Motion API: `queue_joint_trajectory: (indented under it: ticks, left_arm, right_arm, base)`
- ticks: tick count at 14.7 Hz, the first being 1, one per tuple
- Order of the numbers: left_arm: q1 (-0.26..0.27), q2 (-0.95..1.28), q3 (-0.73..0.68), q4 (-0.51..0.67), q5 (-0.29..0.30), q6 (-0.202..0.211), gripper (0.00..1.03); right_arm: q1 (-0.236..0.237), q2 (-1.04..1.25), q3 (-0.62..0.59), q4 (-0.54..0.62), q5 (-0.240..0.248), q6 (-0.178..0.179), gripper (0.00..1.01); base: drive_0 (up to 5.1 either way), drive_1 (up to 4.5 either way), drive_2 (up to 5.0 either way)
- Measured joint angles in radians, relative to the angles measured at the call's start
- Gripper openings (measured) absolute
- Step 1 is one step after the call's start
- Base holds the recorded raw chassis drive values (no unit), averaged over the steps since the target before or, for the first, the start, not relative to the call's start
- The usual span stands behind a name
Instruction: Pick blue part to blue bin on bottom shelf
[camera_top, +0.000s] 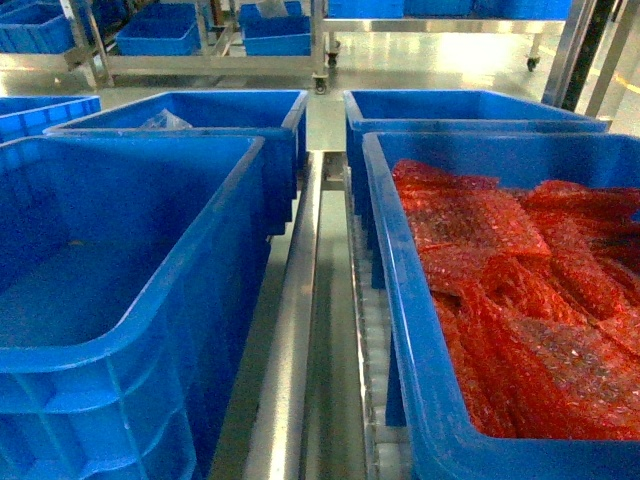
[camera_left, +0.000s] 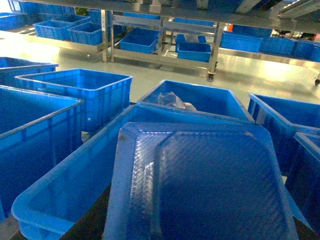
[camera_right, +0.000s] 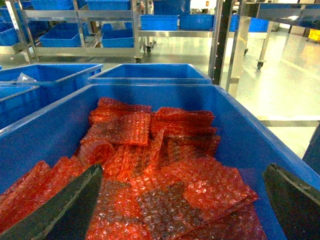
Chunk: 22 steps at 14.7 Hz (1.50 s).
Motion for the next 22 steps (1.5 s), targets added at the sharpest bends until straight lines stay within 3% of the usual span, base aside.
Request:
queue_joint_trajectory:
  ticks: [22]
  left_arm:
    - [0.0,0.0,0.0,0.0,0.0,0.0,0.43]
  right_arm:
    - [0.0,0.0,0.0,0.0,0.0,0.0,0.98]
  base:
    - [0.0,0.0,0.0]
